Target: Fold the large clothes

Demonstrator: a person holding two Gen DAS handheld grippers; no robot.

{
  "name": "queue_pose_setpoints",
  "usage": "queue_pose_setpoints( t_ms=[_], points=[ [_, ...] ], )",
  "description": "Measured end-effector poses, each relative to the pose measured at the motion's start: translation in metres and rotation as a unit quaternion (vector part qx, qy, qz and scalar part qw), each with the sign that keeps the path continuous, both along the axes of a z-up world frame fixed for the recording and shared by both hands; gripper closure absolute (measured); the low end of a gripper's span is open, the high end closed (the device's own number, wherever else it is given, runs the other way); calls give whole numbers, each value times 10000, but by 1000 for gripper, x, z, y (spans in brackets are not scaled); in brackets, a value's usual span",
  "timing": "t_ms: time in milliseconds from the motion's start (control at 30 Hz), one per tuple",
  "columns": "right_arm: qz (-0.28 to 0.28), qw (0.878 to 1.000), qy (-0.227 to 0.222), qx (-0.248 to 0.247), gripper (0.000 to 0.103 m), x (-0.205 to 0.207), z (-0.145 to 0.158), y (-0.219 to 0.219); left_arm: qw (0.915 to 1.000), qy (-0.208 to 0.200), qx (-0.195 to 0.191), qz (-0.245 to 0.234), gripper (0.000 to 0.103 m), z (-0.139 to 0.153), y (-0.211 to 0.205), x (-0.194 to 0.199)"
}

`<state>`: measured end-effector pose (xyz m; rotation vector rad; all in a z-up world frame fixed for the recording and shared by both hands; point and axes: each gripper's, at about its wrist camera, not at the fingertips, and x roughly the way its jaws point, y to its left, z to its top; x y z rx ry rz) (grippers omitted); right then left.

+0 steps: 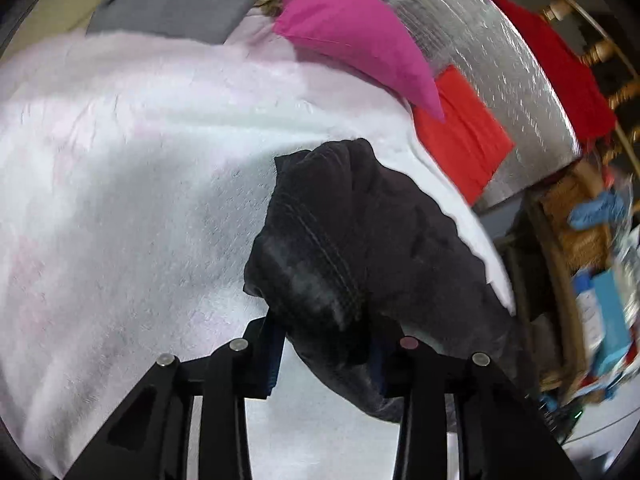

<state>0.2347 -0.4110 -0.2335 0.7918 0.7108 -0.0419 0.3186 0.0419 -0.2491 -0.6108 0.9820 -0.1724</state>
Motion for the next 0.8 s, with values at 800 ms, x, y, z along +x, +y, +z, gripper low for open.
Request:
queue_pose_setpoints(
  t_ms=[800],
  points=[
    [-881,9668,696,2295,30,-50,-58,-86,9963,558,-515,404,30,-8,54,6]
  ],
)
